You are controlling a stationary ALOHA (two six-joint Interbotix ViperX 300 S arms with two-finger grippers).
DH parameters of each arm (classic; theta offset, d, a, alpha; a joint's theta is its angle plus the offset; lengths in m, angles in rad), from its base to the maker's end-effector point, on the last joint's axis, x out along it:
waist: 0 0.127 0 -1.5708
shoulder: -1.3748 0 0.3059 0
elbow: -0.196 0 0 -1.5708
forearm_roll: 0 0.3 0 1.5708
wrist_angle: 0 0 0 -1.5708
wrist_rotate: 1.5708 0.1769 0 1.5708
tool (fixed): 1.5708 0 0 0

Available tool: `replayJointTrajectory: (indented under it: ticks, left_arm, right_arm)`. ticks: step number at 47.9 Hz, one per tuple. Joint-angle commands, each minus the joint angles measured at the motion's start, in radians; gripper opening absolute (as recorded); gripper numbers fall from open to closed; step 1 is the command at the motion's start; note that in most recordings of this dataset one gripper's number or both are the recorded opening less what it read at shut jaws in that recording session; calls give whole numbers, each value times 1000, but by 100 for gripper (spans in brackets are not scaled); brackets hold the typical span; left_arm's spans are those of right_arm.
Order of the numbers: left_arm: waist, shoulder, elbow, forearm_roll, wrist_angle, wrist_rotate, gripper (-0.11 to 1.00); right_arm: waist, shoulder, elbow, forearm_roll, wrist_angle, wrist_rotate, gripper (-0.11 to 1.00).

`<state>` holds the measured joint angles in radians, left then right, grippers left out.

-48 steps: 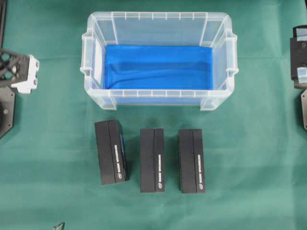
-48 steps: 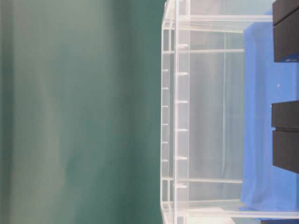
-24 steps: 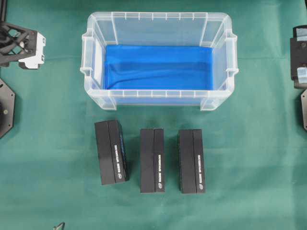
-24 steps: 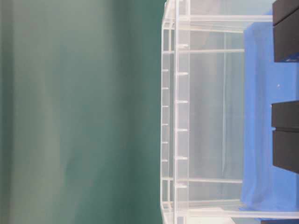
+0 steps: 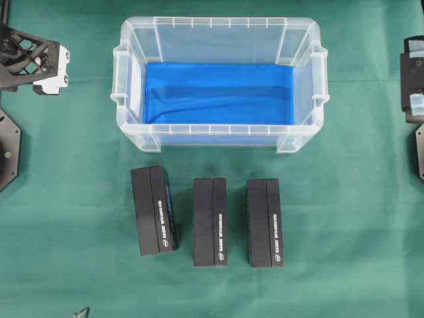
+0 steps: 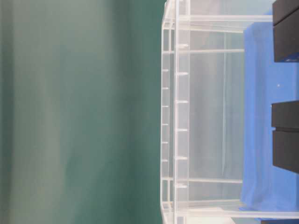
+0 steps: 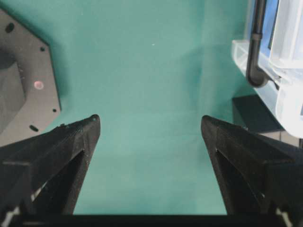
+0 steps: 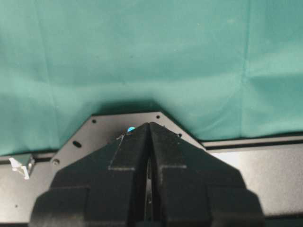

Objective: Take the box out of the case with the left arm.

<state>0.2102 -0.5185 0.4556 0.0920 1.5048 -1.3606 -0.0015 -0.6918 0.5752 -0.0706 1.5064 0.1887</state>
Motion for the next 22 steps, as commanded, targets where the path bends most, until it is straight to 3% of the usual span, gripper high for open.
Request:
replayJointTrajectory:
  ticks: [1, 22]
  left_arm:
    - [5, -3, -23, -2, -3, -5, 83]
    - [5, -3, -20, -3, -3, -11, 83]
  right_arm:
    - [-2, 2, -9, -2, -2, 0, 0]
    - [0, 3, -9, -3, -2, 0, 0]
